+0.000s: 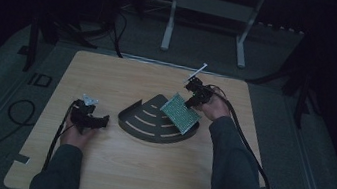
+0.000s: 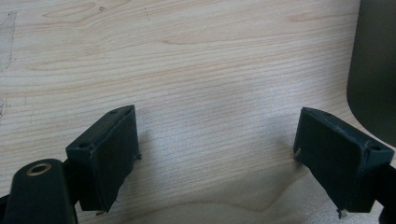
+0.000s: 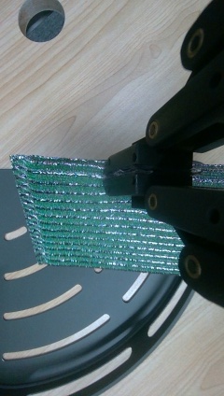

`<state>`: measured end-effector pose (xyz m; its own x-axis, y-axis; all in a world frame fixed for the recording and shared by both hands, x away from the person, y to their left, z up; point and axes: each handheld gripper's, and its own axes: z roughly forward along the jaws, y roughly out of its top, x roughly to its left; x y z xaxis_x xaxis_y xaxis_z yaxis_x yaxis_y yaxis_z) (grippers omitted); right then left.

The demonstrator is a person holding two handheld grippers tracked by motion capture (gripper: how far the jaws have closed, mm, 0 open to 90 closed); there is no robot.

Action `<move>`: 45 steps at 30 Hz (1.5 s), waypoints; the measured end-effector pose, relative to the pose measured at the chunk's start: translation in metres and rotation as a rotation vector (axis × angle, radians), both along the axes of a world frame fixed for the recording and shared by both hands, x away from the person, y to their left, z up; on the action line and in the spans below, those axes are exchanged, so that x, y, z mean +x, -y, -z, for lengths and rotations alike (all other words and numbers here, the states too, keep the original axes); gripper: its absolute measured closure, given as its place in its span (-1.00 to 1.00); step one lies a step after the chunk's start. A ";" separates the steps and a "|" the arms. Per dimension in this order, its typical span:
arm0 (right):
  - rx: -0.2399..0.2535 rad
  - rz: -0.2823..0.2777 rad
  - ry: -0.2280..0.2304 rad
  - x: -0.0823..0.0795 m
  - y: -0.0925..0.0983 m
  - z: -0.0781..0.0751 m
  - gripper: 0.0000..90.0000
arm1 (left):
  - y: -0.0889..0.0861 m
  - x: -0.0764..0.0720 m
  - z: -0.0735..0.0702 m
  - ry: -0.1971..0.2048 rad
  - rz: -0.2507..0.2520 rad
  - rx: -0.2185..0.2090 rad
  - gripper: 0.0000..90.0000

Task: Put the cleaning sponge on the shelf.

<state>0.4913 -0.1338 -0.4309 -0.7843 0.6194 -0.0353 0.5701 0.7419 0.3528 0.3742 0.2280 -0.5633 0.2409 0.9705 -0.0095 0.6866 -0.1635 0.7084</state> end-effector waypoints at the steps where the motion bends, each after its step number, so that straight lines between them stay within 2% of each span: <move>1: -0.001 0.001 0.002 0.000 -0.001 0.001 0.99 | 0.000 0.000 0.000 0.000 0.000 0.000 -0.68; 32: -0.069 -0.008 0.010 -0.001 -0.014 0.023 0.98 | 0.000 0.000 0.000 0.000 0.000 0.000 -0.68; 45: -0.070 0.008 0.004 0.000 -0.009 0.033 0.98 | 0.000 0.000 0.000 0.000 0.000 0.000 -0.68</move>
